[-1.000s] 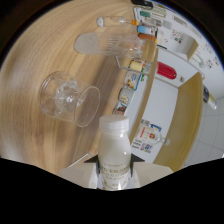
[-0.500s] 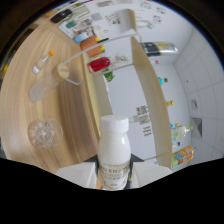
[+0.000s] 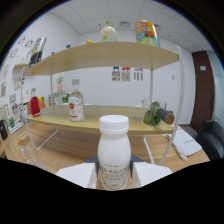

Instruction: Make me a cup of Mount Fuji.

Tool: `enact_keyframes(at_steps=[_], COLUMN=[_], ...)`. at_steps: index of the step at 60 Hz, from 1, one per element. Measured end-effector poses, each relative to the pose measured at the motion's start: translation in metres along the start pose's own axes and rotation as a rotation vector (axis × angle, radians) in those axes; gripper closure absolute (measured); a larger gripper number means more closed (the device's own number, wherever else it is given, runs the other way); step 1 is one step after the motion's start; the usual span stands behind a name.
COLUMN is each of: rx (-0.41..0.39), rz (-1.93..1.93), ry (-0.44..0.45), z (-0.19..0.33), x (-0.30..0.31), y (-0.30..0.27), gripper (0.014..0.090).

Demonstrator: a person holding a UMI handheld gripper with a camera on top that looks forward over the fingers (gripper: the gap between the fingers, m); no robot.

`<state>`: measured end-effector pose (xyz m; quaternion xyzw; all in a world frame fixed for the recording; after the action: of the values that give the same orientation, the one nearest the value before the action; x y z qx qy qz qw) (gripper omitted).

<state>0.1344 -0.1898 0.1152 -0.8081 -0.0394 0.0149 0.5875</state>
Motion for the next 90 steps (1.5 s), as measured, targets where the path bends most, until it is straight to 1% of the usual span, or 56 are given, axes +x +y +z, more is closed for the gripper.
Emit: enact_keyframes(at_steps=[4, 12, 27, 36, 37, 41, 46, 49, 59, 72, 83, 90], rx=[-0.038, -0.079, -0.089, -0.128, -0.133, -0.163, -0.188, -0.203, -0.258, -0.303, -0.331, -0.335], rz=[0.043, 0.050, 0.052, 0.031, 0.032, 0.029, 0.009, 0.012, 0.009, 0.012, 0.017, 0.020], ry=[0.006, 0.007, -0.013, -0.003, 0.000, 0.031, 0.057, 0.075, 0.122, 0.118, 0.107, 0.104], z=[0.009, 0.020, 0.008, -0.004, -0.005, -0.012, -0.026, -0.037, -0.079, -0.117, -0.131, -0.135], x=[0.004, 0.010, 0.011, 0.011, 0.011, 0.016, 0.015, 0.012, -0.009, -0.062, -0.103, -0.119], y=[0.020, 0.047, 0.056, 0.063, 0.063, 0.063, 0.055, 0.047, 0.021, 0.008, 0.015, 0.015], gripper=[0.0554, 0.0556, 0.0545, 0.0530, 0.0513, 0.0396, 0.0182, 0.0204, 0.0203, 0.0187, 0.0188, 0.0189])
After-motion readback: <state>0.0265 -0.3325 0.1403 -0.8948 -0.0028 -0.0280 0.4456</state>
